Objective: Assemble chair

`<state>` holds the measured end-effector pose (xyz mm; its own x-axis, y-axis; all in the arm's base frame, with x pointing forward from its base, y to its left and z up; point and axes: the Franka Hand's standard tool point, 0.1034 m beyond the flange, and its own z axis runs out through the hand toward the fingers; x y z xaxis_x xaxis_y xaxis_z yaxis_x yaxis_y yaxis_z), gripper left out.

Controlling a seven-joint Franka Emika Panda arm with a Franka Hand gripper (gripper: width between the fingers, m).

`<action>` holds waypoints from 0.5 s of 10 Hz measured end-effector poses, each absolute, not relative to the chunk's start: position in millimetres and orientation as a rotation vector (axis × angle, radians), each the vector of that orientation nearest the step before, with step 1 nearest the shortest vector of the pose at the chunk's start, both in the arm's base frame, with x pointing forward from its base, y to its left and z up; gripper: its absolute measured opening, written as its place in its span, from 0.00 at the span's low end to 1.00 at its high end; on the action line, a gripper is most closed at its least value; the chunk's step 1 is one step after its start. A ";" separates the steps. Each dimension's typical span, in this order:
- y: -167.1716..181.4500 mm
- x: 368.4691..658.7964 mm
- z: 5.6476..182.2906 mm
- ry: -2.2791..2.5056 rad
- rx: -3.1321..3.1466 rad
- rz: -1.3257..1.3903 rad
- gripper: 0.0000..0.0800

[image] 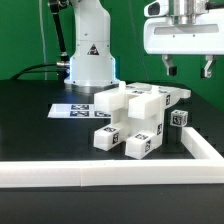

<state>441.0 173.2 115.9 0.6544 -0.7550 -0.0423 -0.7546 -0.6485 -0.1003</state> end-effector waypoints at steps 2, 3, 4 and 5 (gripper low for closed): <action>189.0 425.8 106.4 1.279 -2.761 0.003 0.81; 195.1 421.8 102.6 1.264 -2.777 0.012 0.81; 197.4 419.5 97.0 1.253 -2.788 0.009 0.81; 197.1 417.6 90.7 1.252 -2.798 0.009 0.81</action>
Offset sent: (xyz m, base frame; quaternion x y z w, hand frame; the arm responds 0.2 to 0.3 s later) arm -0.0113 0.0158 -0.0193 -0.0091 0.0242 -0.0031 0.9997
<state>417.6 197.1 90.7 0.6669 -0.7442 -0.0366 -0.7447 -0.6641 -0.0671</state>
